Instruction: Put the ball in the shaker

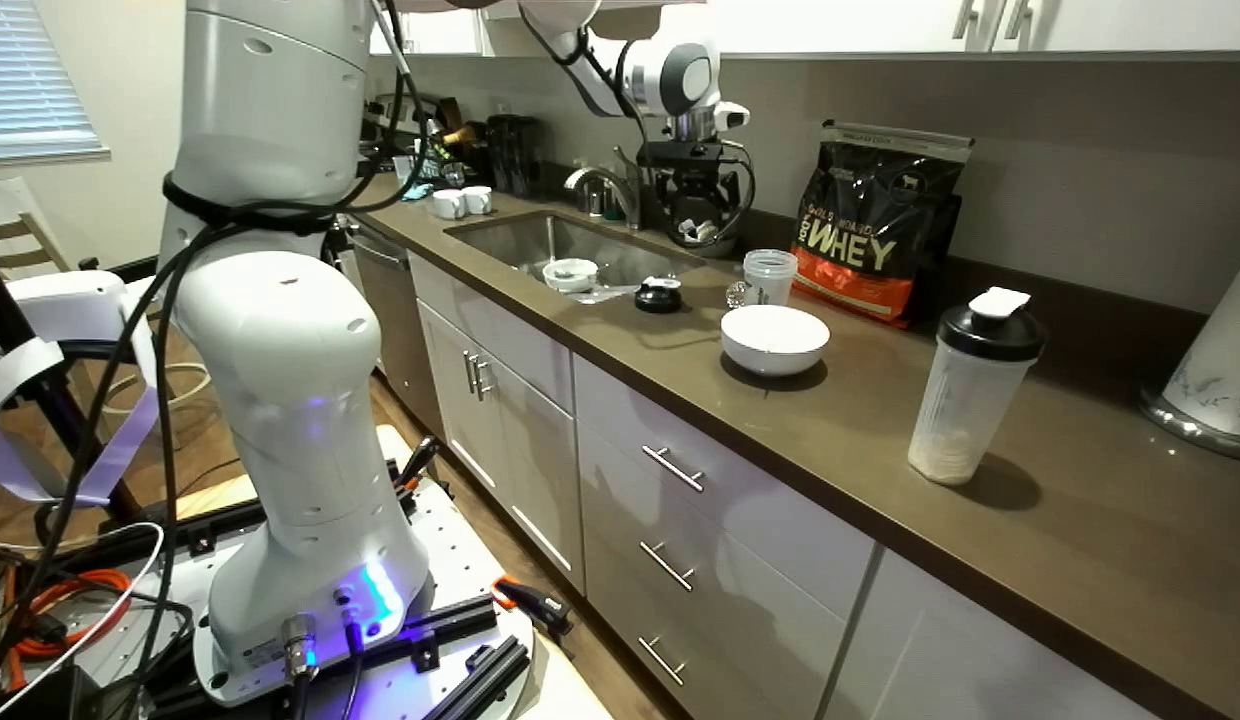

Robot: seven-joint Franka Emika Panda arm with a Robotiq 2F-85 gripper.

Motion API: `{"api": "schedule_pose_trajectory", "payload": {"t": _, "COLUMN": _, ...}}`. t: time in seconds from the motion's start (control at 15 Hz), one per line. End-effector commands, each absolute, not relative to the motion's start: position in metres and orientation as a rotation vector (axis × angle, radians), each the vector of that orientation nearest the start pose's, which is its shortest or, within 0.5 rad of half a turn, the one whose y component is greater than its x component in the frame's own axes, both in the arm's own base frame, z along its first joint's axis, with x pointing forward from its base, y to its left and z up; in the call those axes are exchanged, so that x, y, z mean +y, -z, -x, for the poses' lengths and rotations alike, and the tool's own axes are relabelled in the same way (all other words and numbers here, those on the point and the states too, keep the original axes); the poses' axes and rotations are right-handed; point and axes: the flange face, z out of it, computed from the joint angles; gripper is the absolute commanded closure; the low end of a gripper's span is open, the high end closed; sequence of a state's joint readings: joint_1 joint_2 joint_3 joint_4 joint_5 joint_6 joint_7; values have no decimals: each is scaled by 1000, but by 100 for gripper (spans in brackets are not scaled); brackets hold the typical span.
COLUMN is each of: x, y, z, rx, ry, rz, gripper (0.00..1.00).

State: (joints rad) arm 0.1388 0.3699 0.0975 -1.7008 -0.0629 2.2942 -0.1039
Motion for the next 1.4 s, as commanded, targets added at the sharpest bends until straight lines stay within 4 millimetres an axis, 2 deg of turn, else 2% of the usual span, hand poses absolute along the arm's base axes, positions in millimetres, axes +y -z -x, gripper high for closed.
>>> {"api": "schedule_pose_trajectory", "payload": {"t": 0.0, "x": 158, "y": -392, "z": -669, "rx": -545, "ry": 444, "rz": 3064, "gripper": 0}}
{"api": "schedule_pose_trajectory", "payload": {"t": 0.4, "x": 166, "y": -370, "z": -681, "rx": -550, "ry": 548, "rz": 3050, "gripper": 0}}
{"api": "schedule_pose_trajectory", "payload": {"t": 0.8, "x": 168, "y": -345, "z": -688, "rx": -601, "ry": 554, "rz": 3129, "gripper": 0}}
{"api": "schedule_pose_trajectory", "payload": {"t": 1.33, "x": 184, "y": -330, "z": -692, "rx": -646, "ry": 568, "rz": 3225, "gripper": 0}}
